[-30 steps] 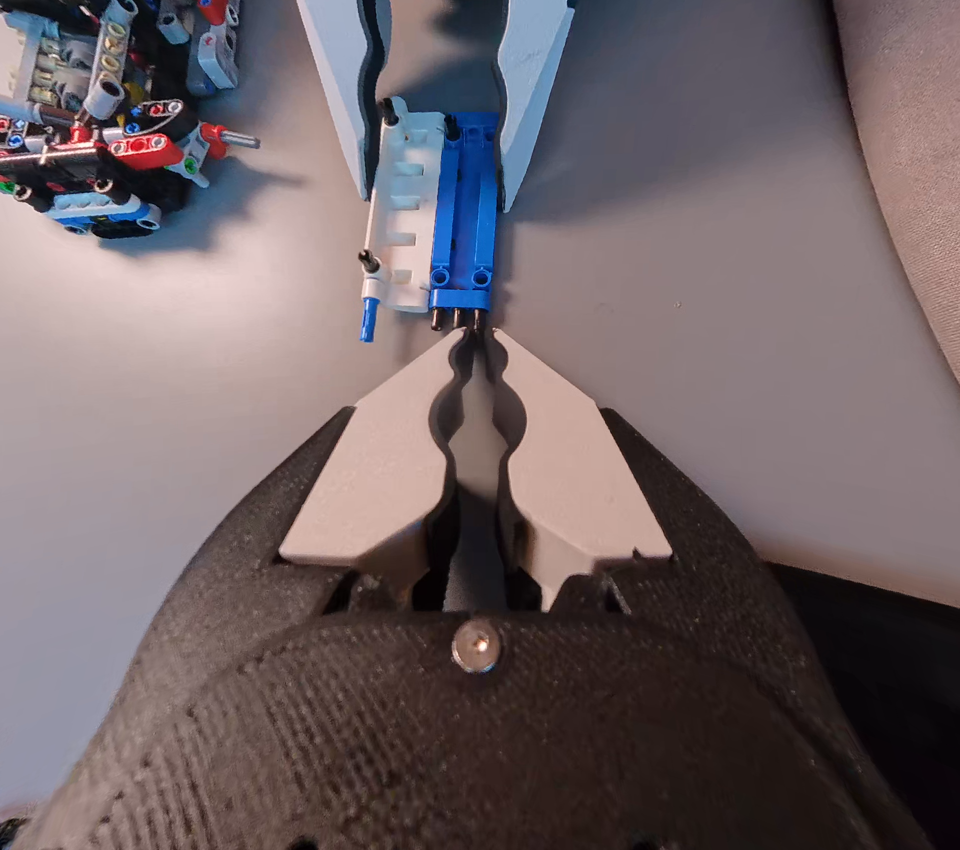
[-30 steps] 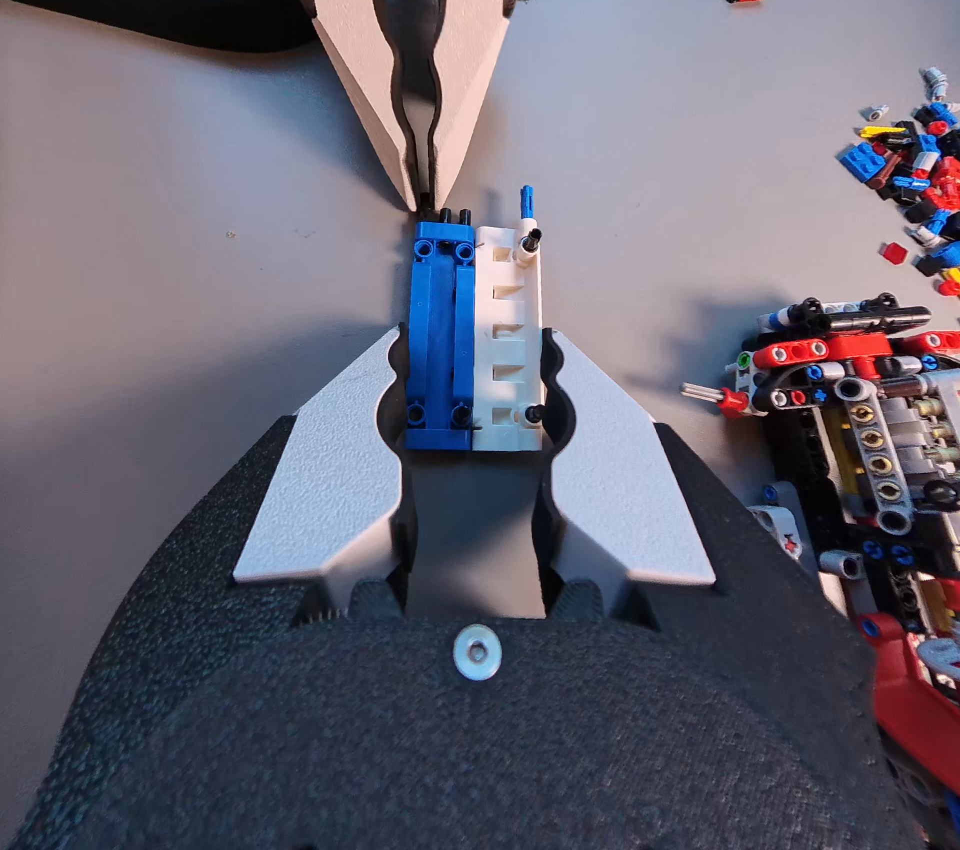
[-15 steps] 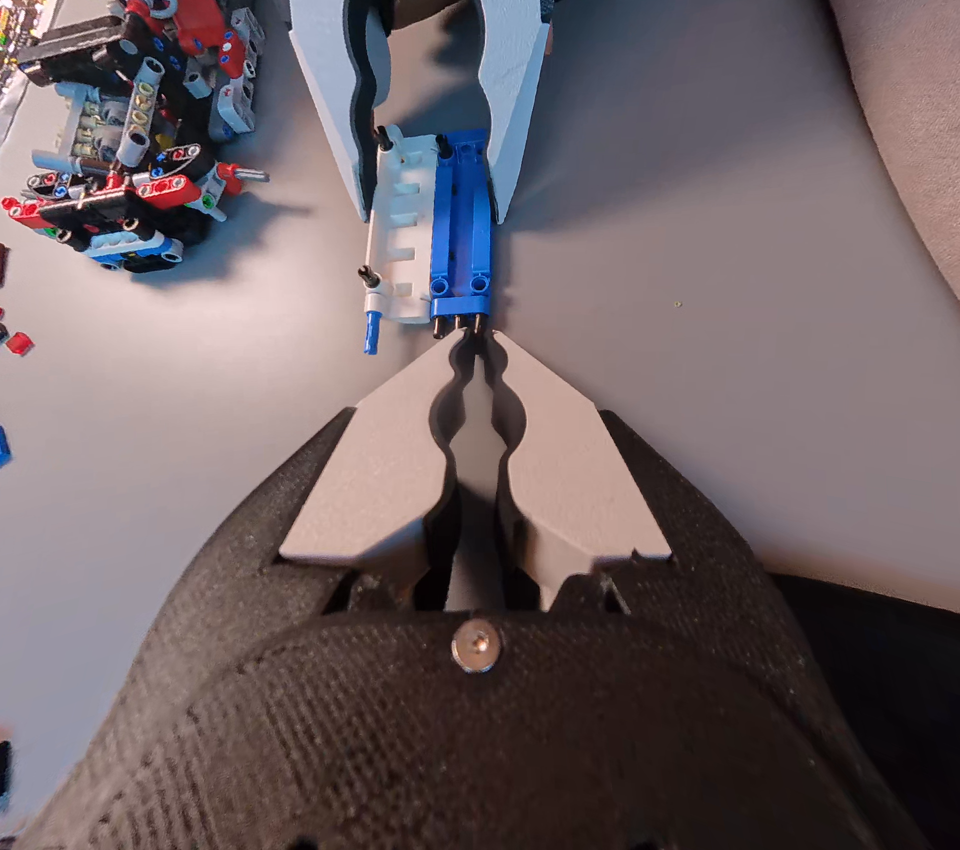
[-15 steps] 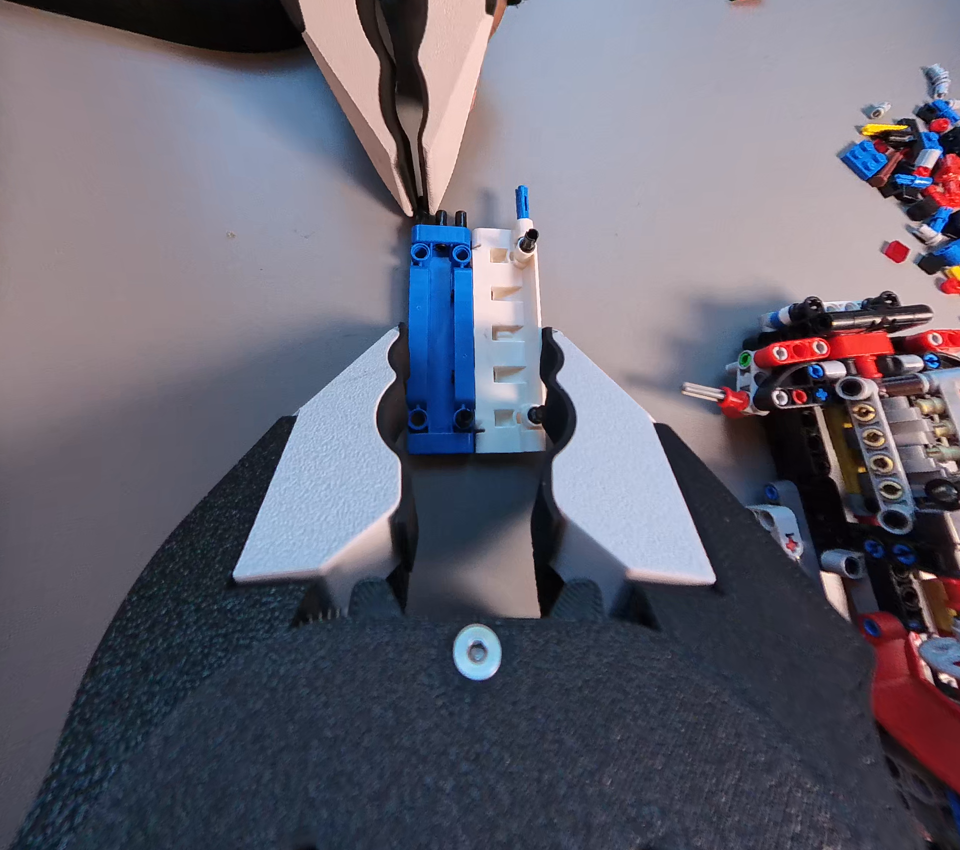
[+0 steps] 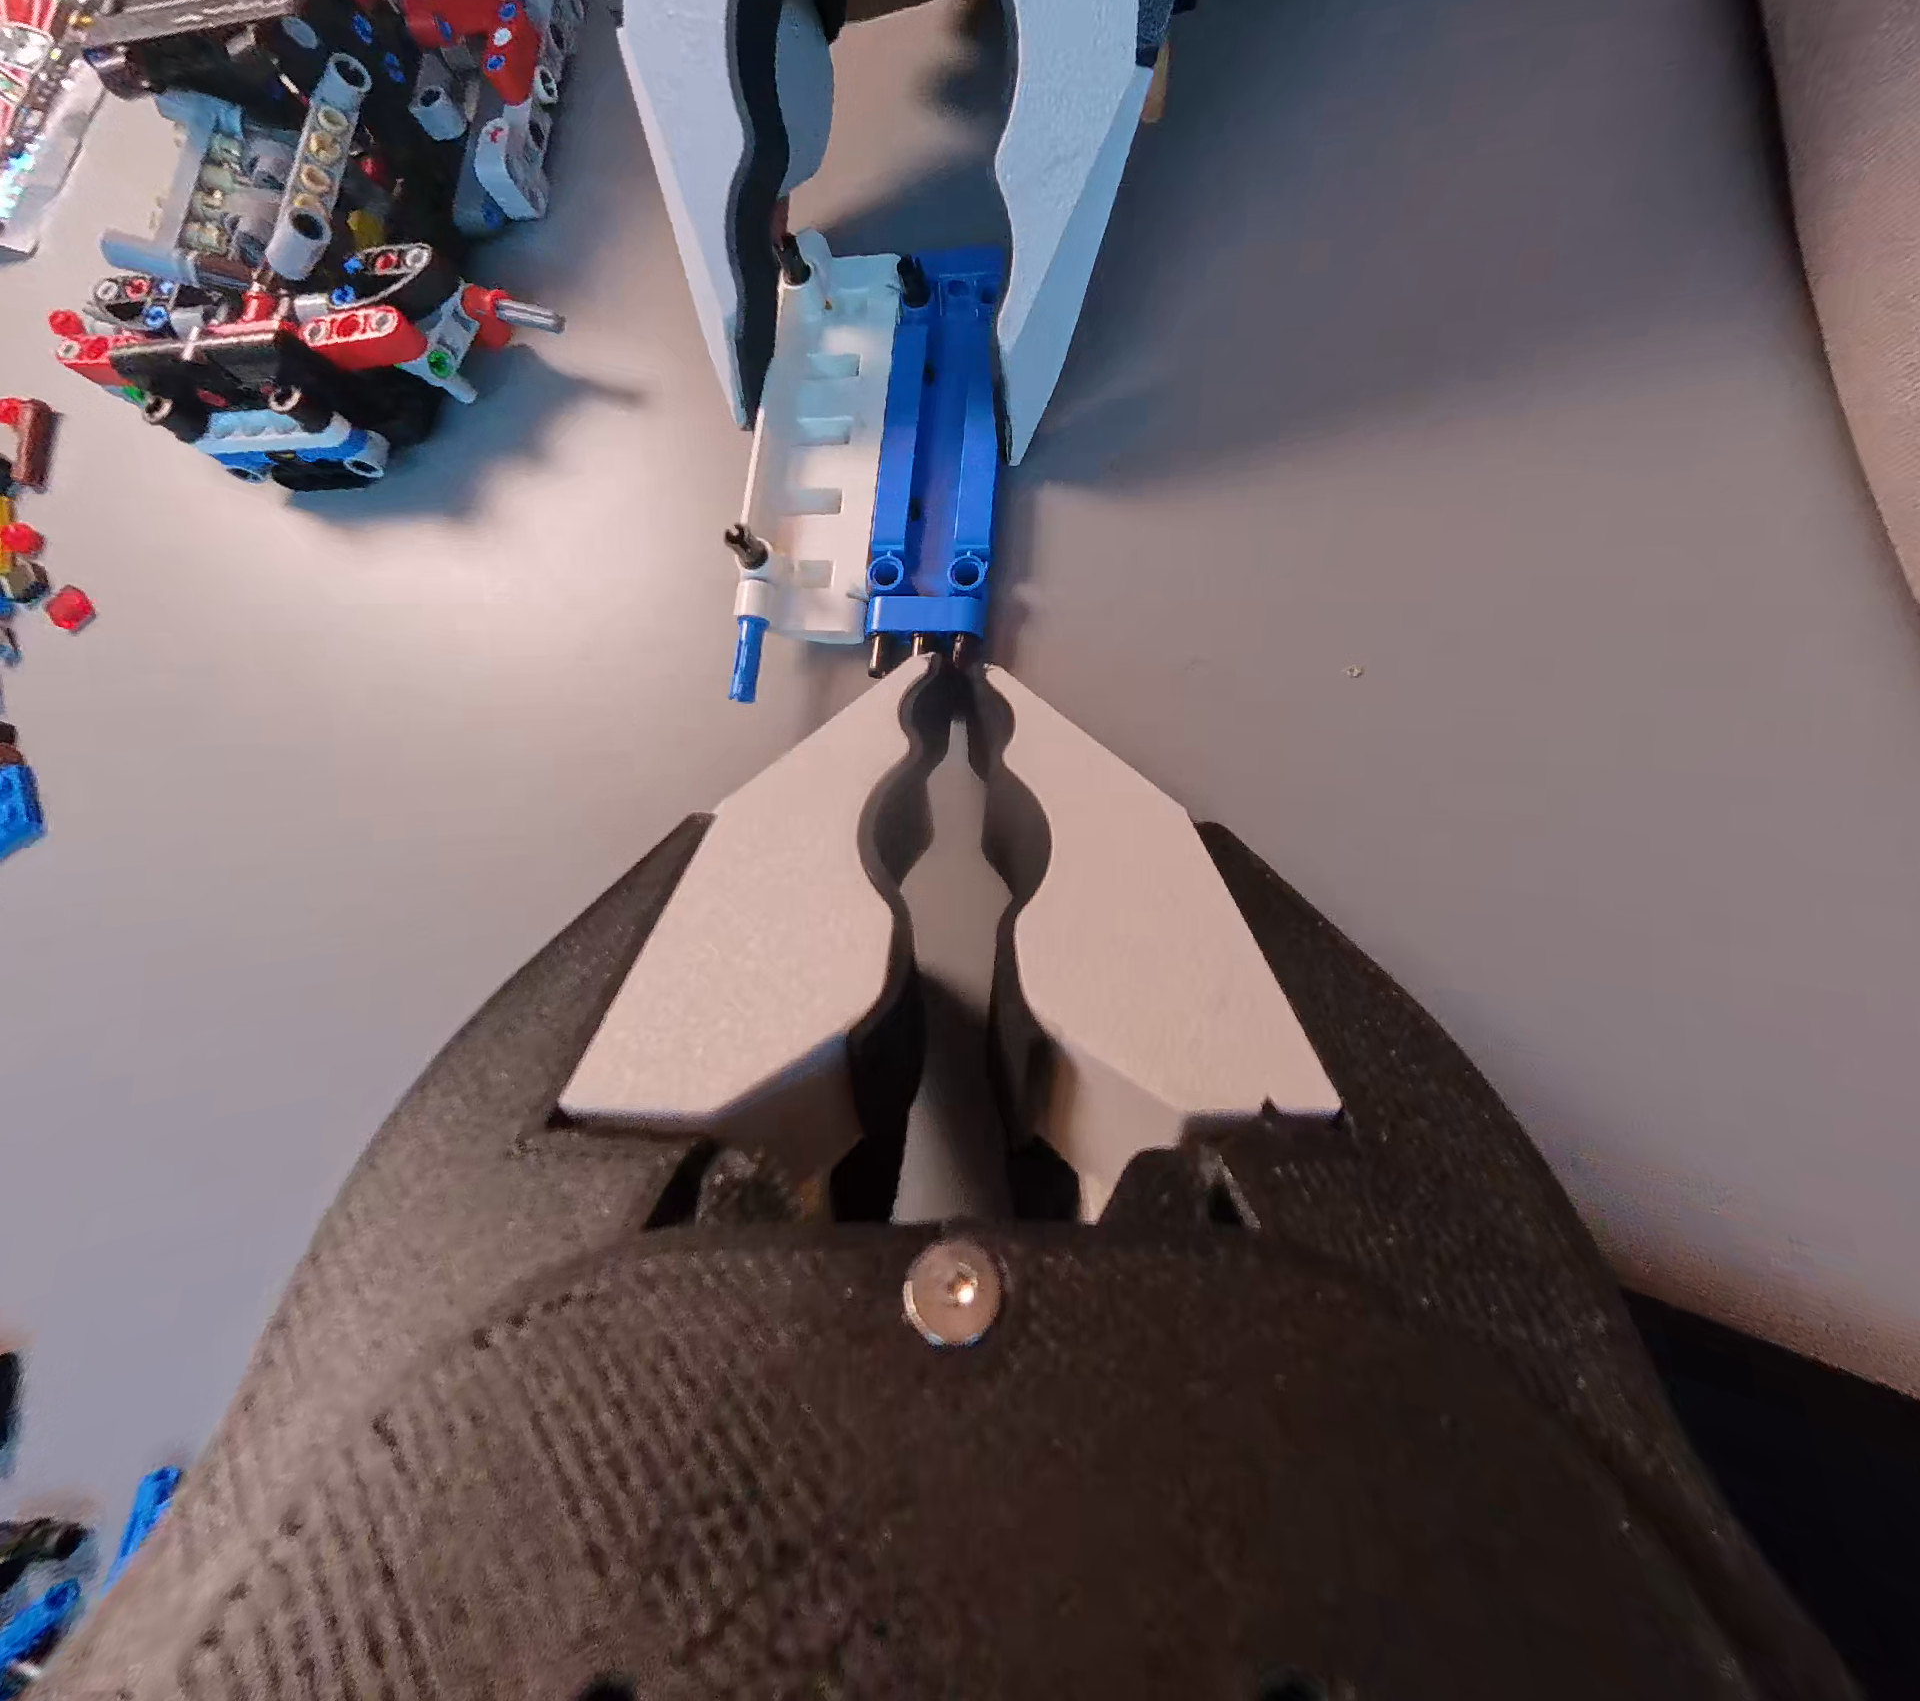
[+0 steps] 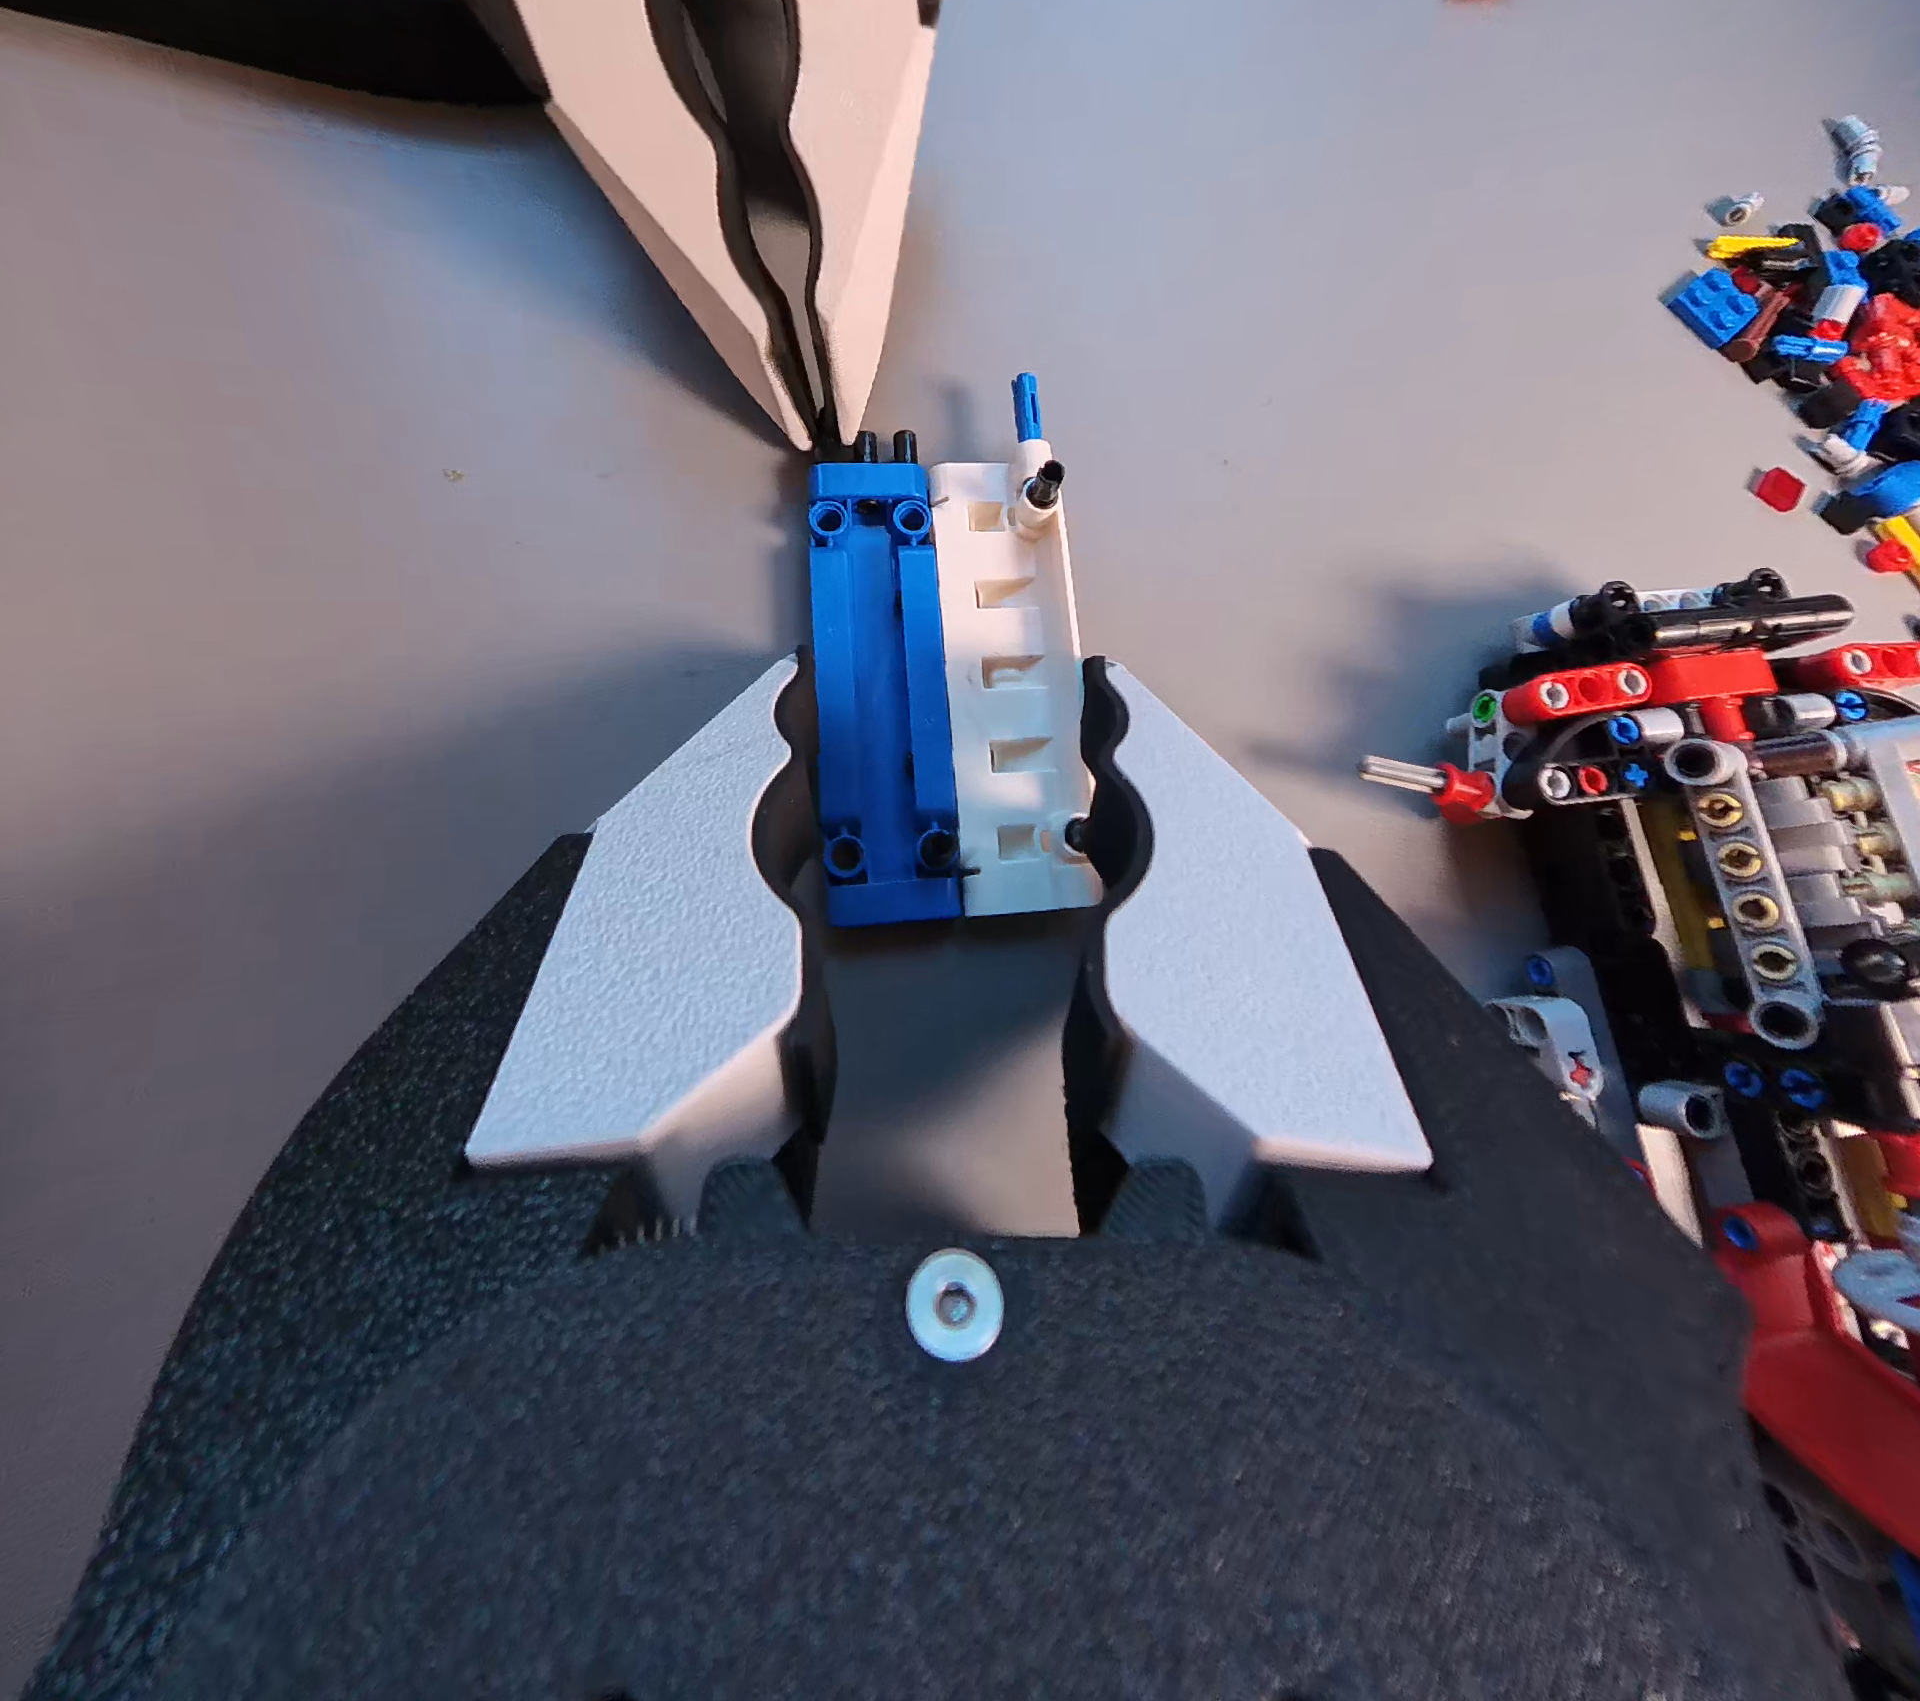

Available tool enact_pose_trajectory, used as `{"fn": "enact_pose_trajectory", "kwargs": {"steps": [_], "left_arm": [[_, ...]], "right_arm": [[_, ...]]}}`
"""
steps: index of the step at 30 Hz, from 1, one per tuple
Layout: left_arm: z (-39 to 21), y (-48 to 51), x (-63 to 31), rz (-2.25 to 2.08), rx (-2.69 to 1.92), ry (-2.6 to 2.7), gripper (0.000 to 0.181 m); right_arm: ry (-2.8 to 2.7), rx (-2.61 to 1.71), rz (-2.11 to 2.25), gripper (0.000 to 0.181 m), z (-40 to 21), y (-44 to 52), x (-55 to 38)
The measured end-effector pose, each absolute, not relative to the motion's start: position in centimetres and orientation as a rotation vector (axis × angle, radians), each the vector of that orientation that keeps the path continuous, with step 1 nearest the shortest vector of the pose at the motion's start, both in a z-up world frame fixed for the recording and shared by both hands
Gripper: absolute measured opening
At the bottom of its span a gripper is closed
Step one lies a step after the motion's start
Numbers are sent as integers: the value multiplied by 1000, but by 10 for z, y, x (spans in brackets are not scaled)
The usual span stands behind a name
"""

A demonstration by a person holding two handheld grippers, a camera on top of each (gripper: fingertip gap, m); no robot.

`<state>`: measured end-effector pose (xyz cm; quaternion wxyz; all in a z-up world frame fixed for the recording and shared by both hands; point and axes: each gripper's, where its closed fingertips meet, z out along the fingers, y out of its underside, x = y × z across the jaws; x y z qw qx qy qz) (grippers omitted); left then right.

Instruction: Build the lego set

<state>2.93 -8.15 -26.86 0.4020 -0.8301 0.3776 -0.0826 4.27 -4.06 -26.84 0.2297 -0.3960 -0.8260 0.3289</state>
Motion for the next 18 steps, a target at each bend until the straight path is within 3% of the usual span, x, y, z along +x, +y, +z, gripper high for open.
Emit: {"fn": "enact_pose_trajectory", "kwargs": {"steps": [18], "left_arm": [[-271,-86,29,-352,-2279,760,1]], "right_arm": [[-2272,-1075,895,50,-269,-43,43]]}}
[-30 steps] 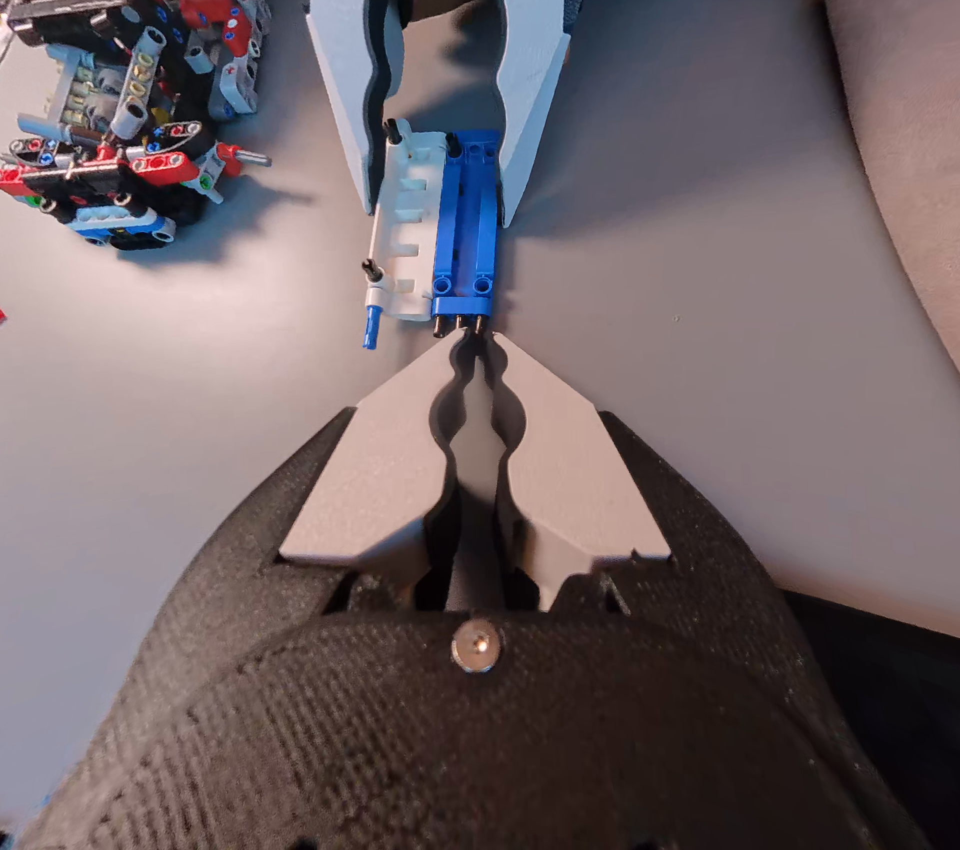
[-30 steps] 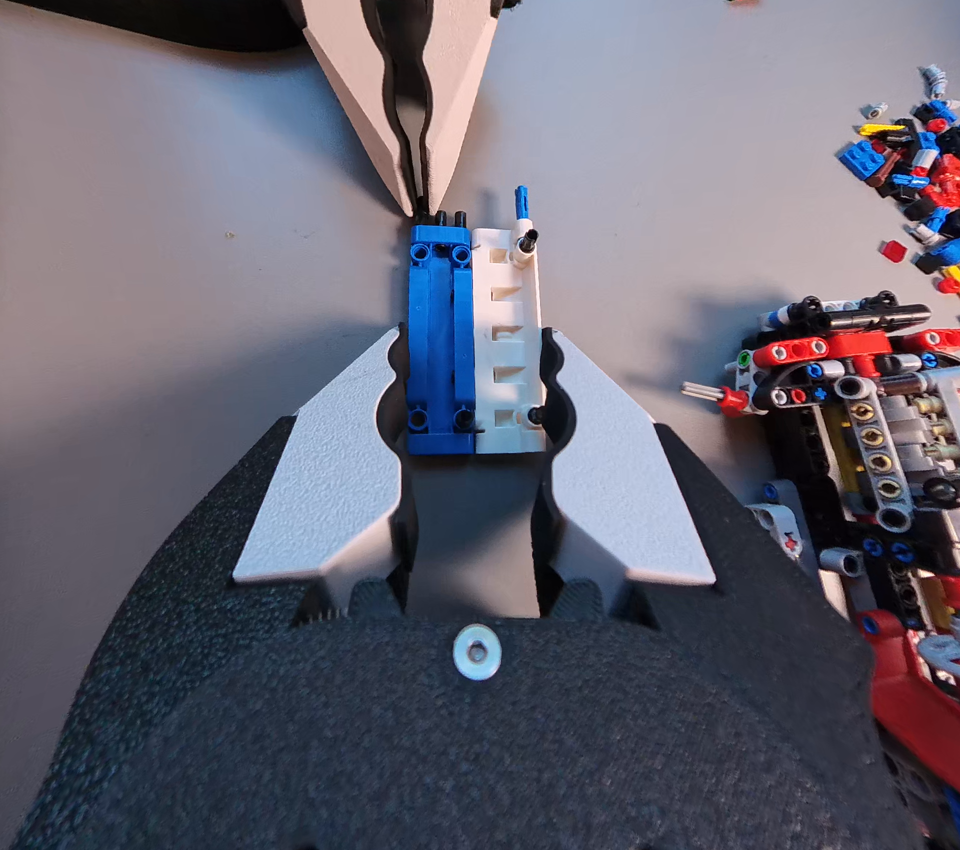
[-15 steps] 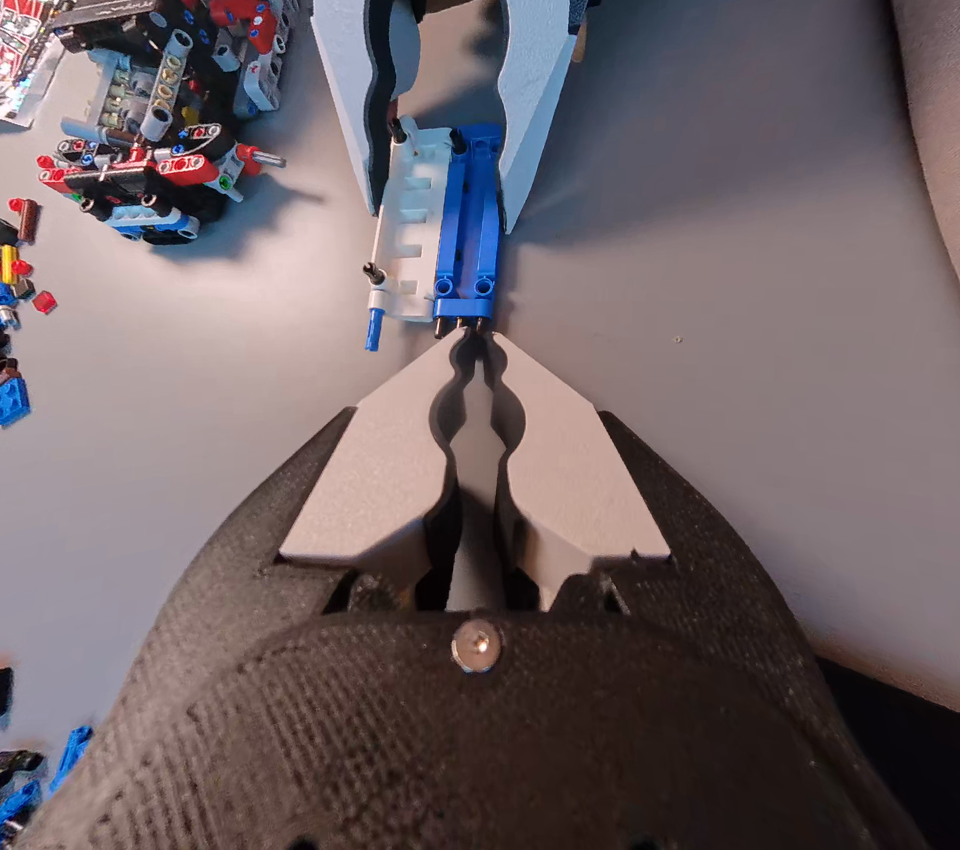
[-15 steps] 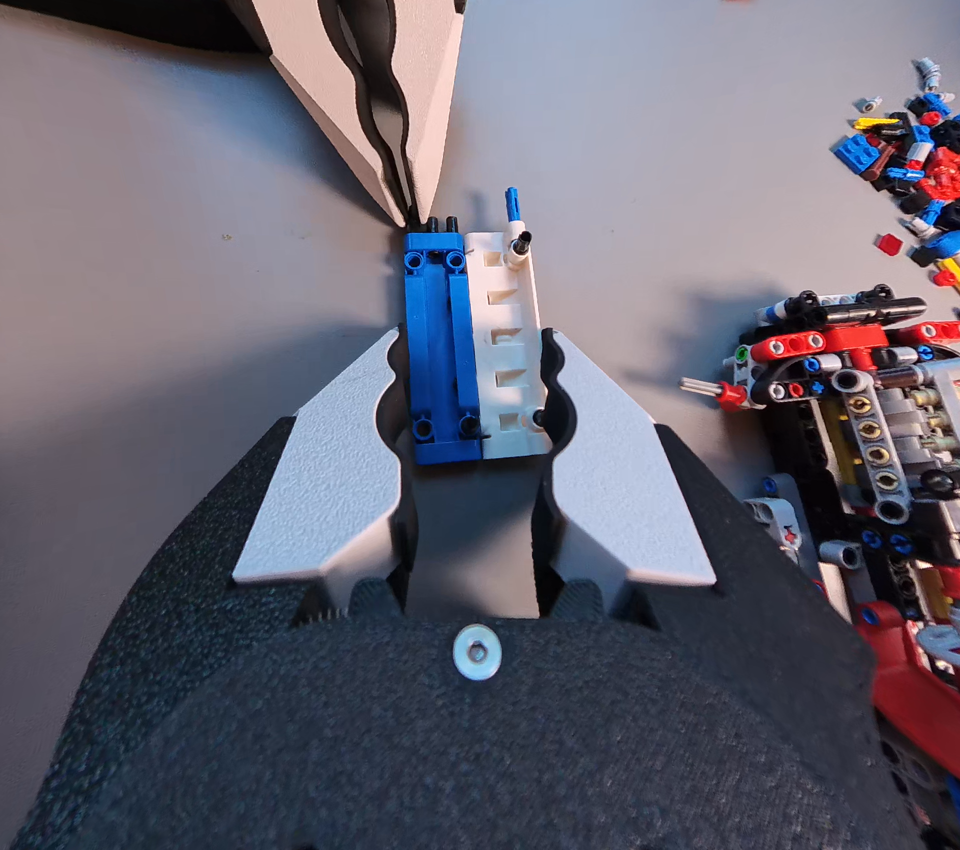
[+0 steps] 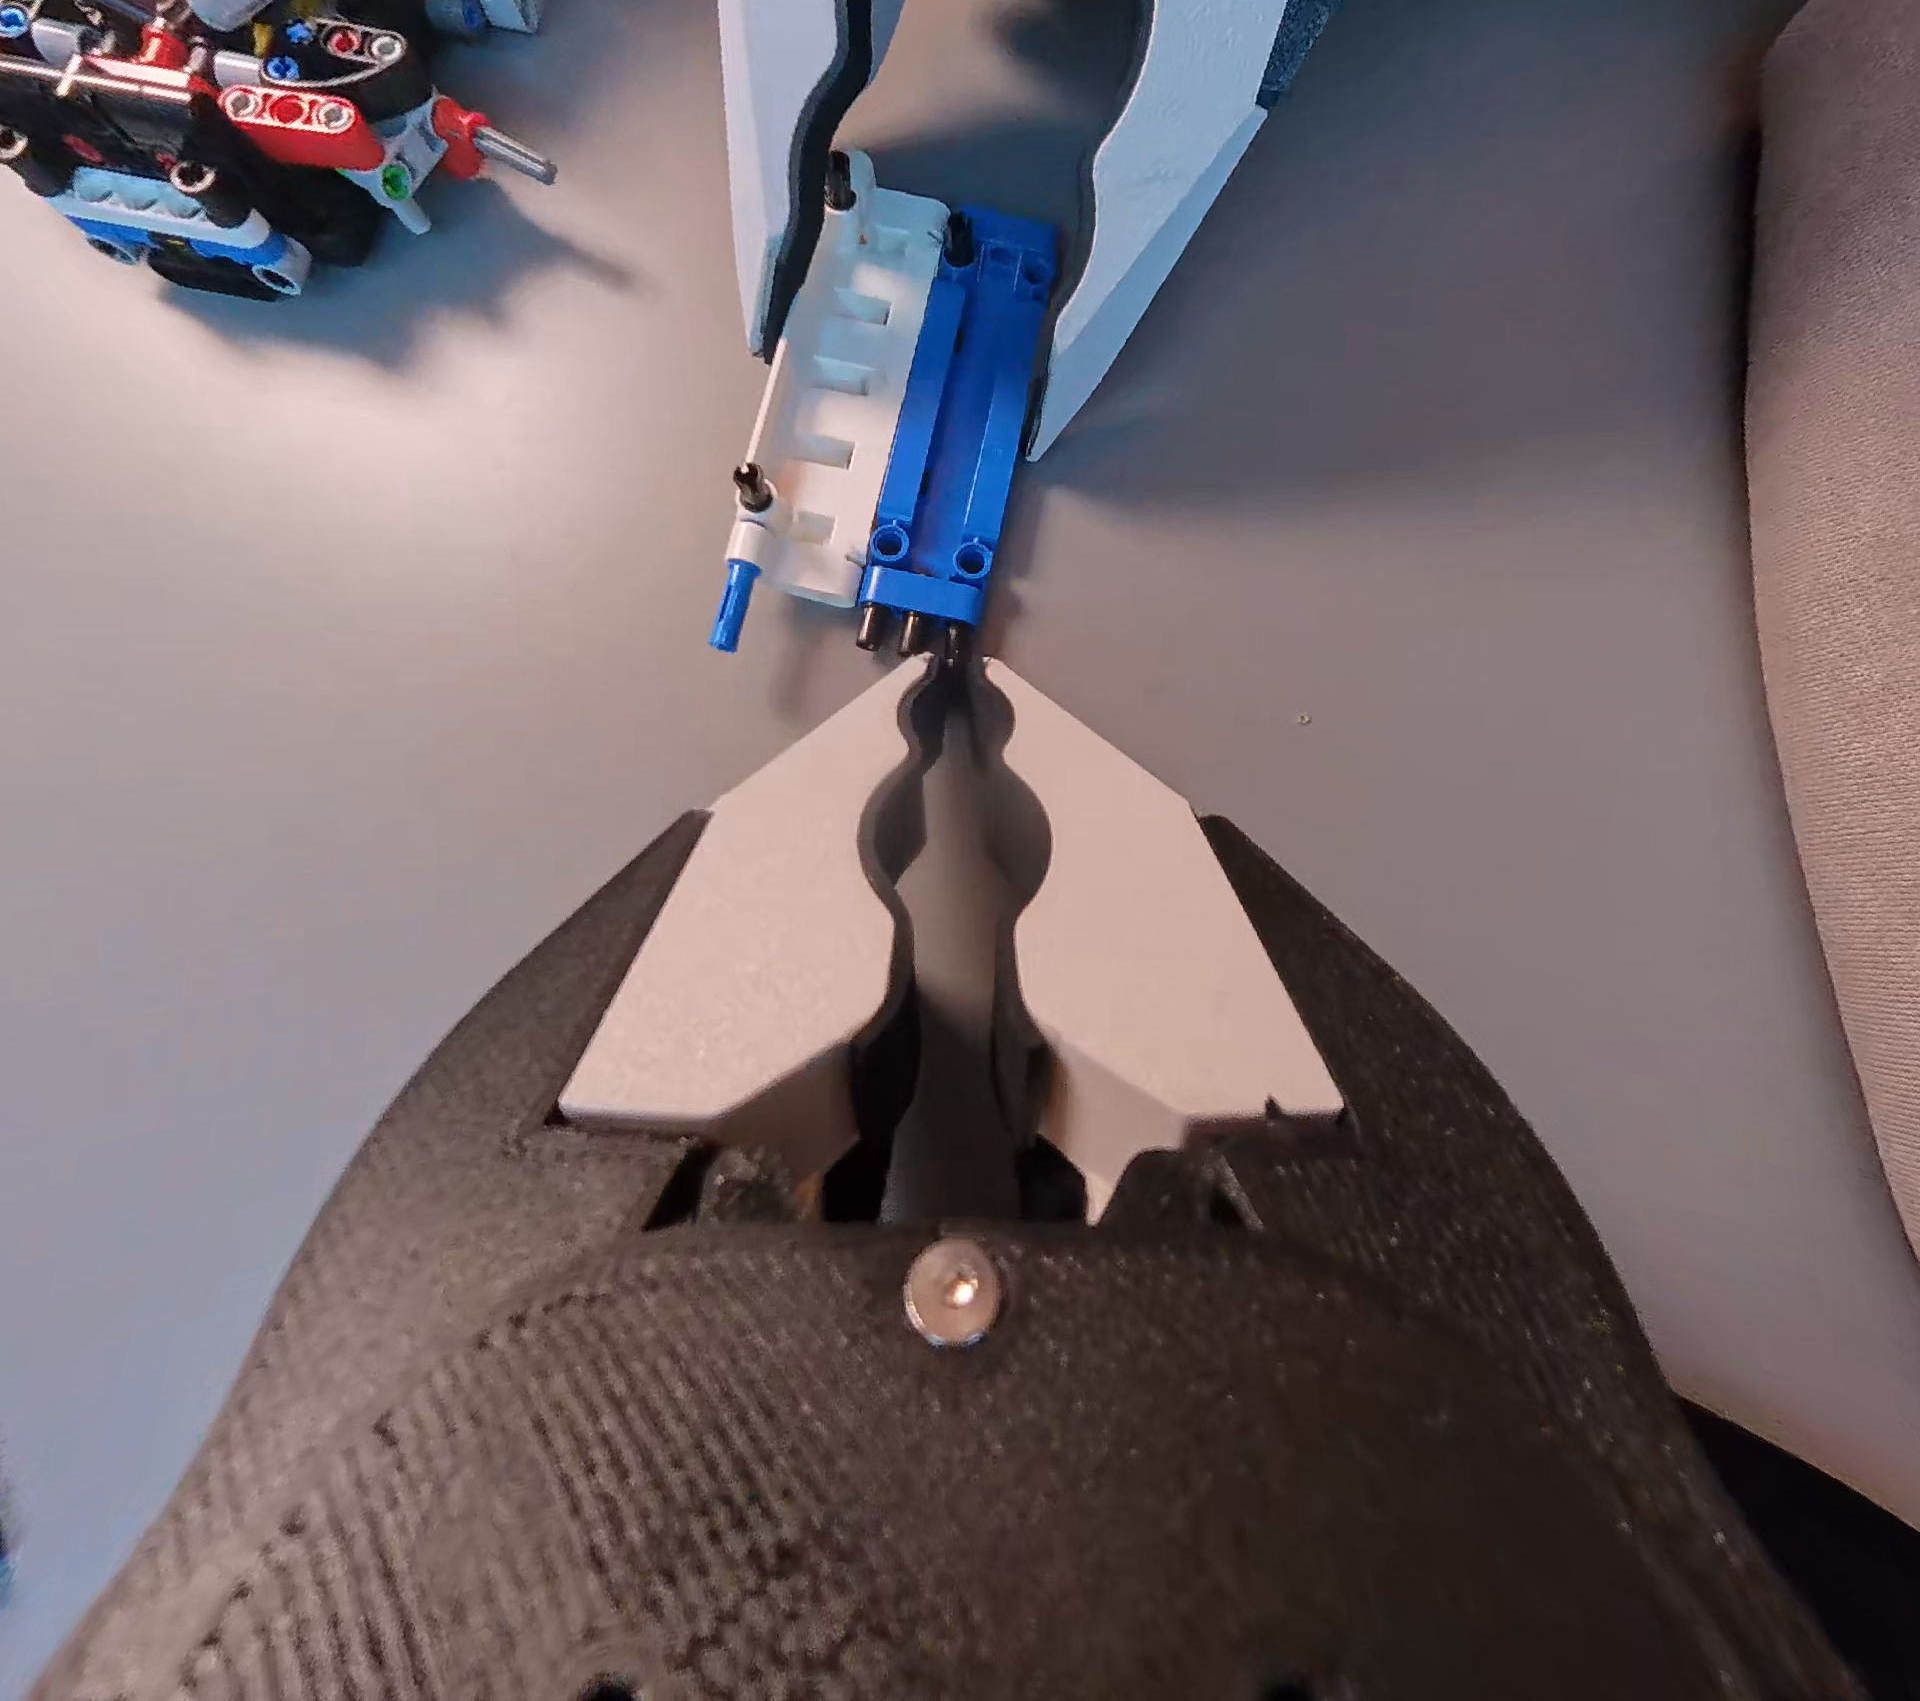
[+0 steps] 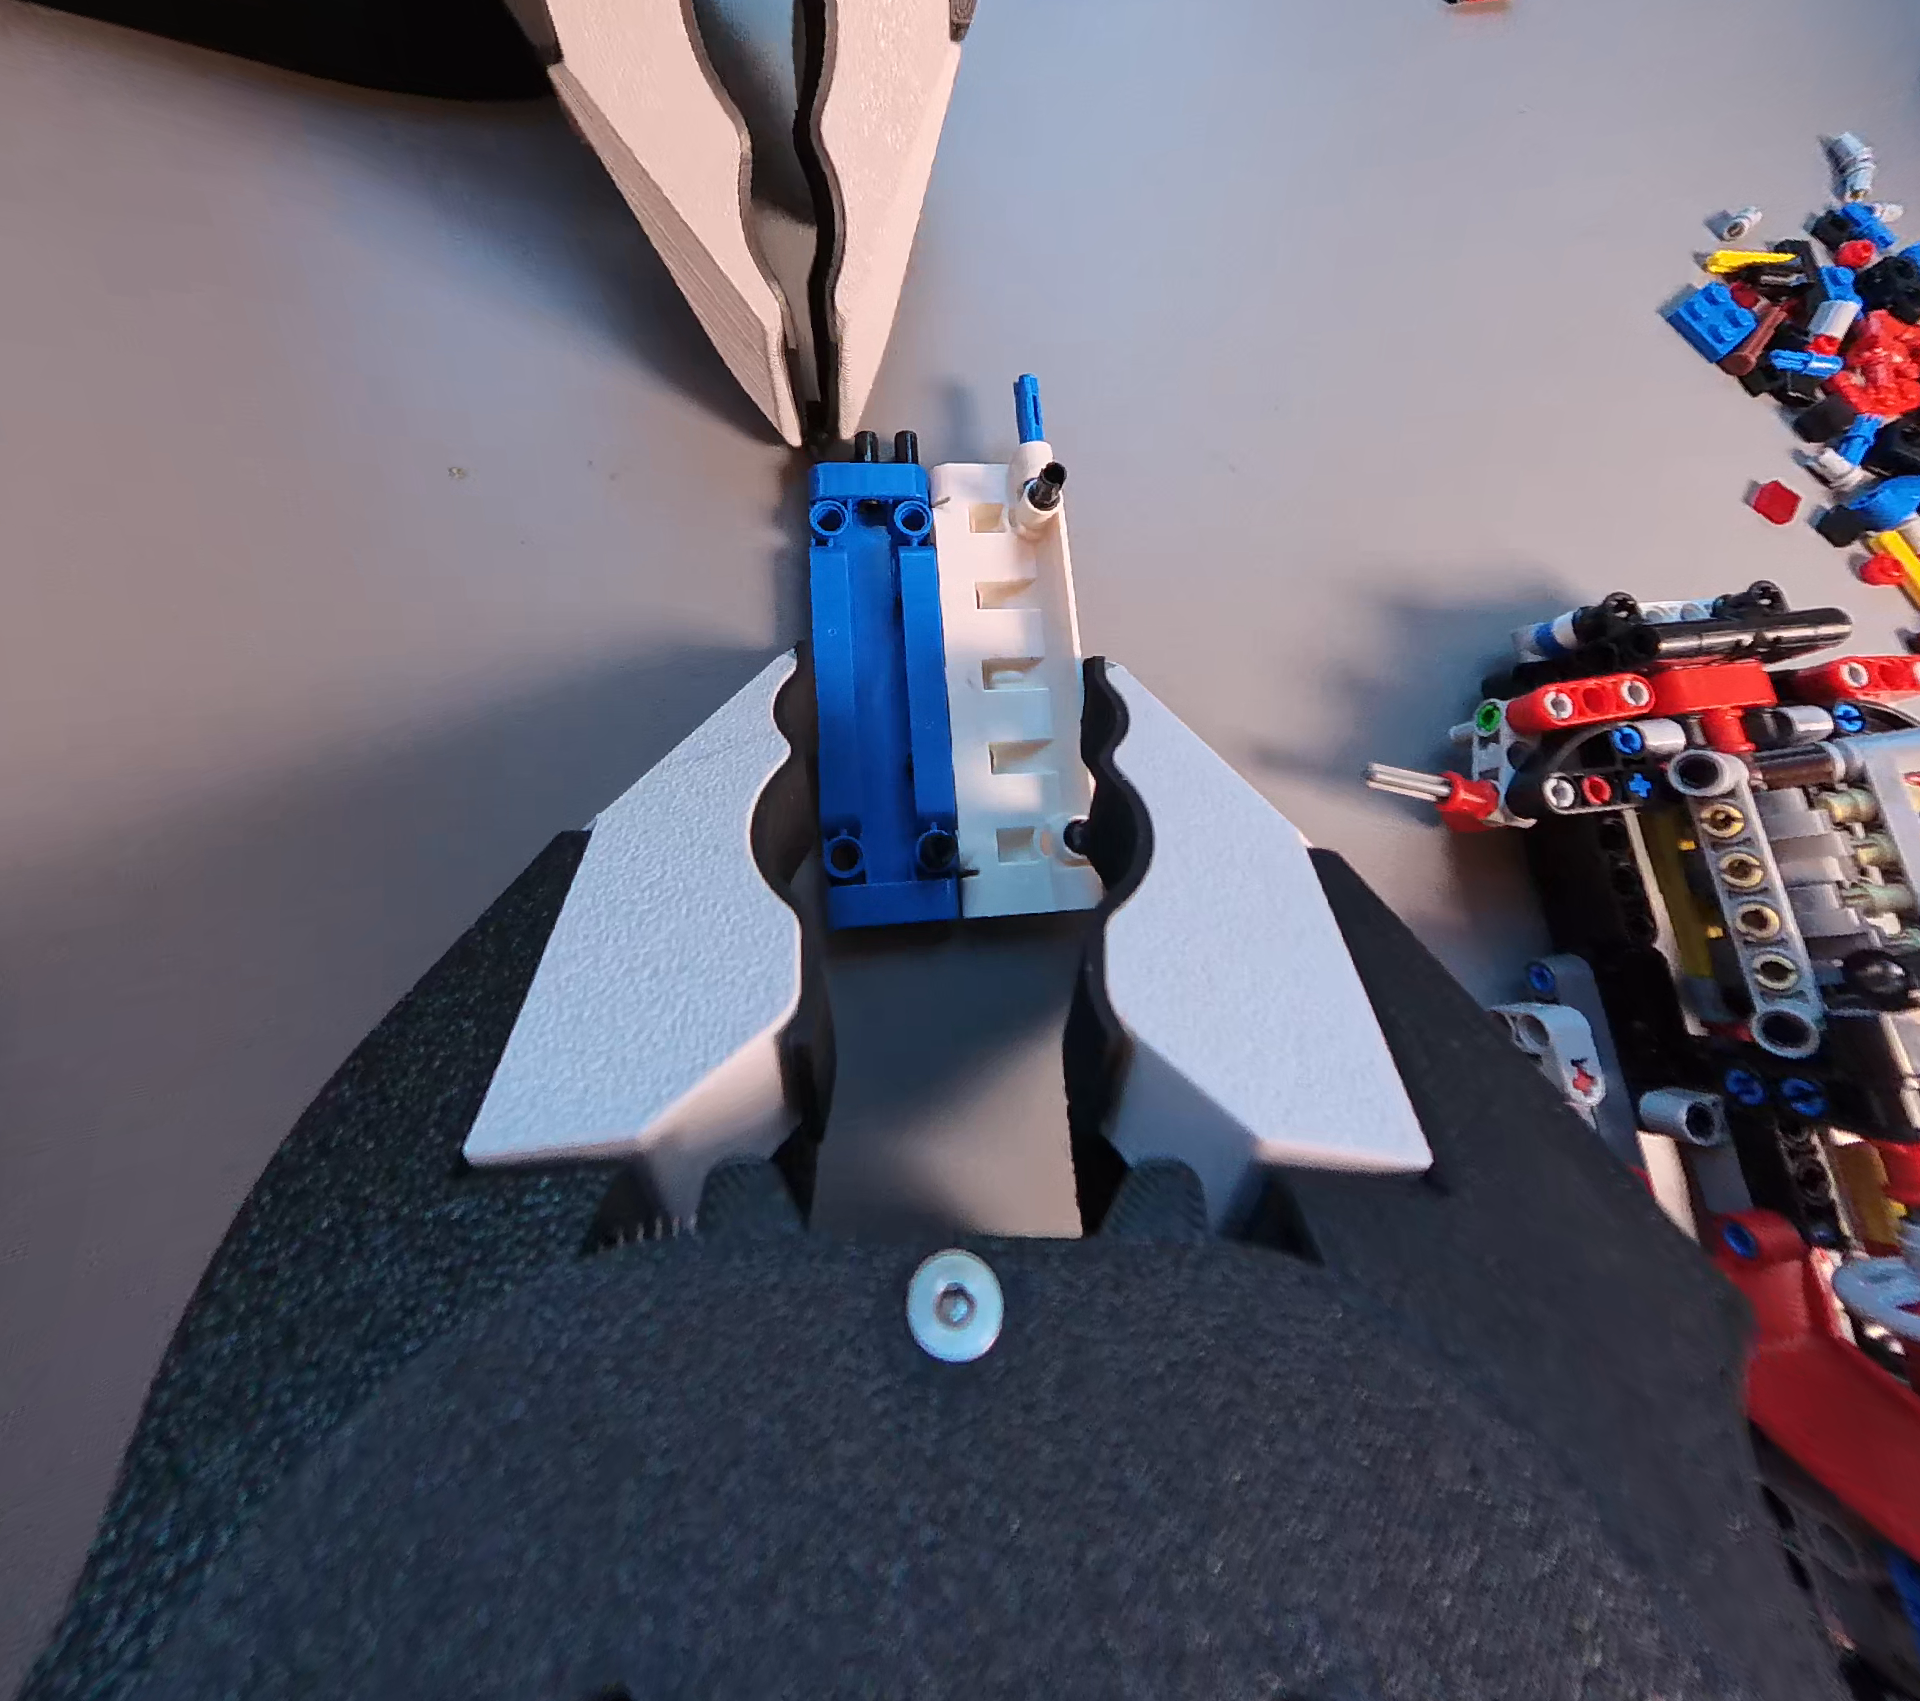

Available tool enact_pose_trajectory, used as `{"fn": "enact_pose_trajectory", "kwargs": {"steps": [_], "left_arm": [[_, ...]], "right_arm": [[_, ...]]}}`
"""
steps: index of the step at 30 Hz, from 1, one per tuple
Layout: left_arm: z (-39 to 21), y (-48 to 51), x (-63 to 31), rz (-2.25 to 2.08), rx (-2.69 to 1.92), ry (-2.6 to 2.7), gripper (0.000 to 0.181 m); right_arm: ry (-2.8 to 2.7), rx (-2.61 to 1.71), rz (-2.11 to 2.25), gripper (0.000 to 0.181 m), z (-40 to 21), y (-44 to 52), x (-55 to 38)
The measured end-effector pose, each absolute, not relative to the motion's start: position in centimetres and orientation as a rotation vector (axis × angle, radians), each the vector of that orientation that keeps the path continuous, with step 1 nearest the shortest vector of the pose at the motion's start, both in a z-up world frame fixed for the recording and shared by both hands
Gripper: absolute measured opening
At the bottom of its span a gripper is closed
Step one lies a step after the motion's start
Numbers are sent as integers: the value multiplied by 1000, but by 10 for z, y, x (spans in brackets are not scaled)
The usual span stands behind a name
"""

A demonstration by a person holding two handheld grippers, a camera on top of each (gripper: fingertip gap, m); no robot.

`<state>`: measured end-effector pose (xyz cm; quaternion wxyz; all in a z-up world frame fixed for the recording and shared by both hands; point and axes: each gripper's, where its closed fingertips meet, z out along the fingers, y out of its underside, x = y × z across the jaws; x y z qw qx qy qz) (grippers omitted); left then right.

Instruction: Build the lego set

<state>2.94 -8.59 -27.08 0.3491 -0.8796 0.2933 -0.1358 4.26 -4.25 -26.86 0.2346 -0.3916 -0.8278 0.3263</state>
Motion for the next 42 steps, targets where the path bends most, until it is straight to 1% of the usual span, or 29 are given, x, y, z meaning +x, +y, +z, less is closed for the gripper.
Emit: {"fn": "enact_pose_trajectory", "kwargs": {"steps": [11,13,19,24,25,29,34,40,42], "left_arm": [[-271,-85,28,-207,-2264,771,5],[-270,-83,24,-185,-2277,740,15],[-271,-86,25,-230,-2349,688,14],[-272,-88,27,-247,-2426,627,8],[-272,-88,28,-247,-2435,621,2],[-273,-88,28,-220,-2450,687,1],[-271,-84,29,-217,-2319,752,1],[-269,-84,29,-66,-2072,1062,1],[-268,-85,32,-85,-2016,1105,0]], "right_arm": [[-2269,-1075,893,50,-269,-42,42],[-2269,-1074,893,50,-269,-42,42],[-2269,-1074,894,50,-268,-42,42],[-2269,-1074,893,51,-268,-42,42],[-2269,-1073,893,51,-268,-42,42],[-2268,-1072,892,50,-268,-42,42],[-2258,-1085,887,50,-268,-40,42],[-2282,-1073,913,50,-268,-43,44],[-2287,-1062,913,50,-268,-44,45]]}}
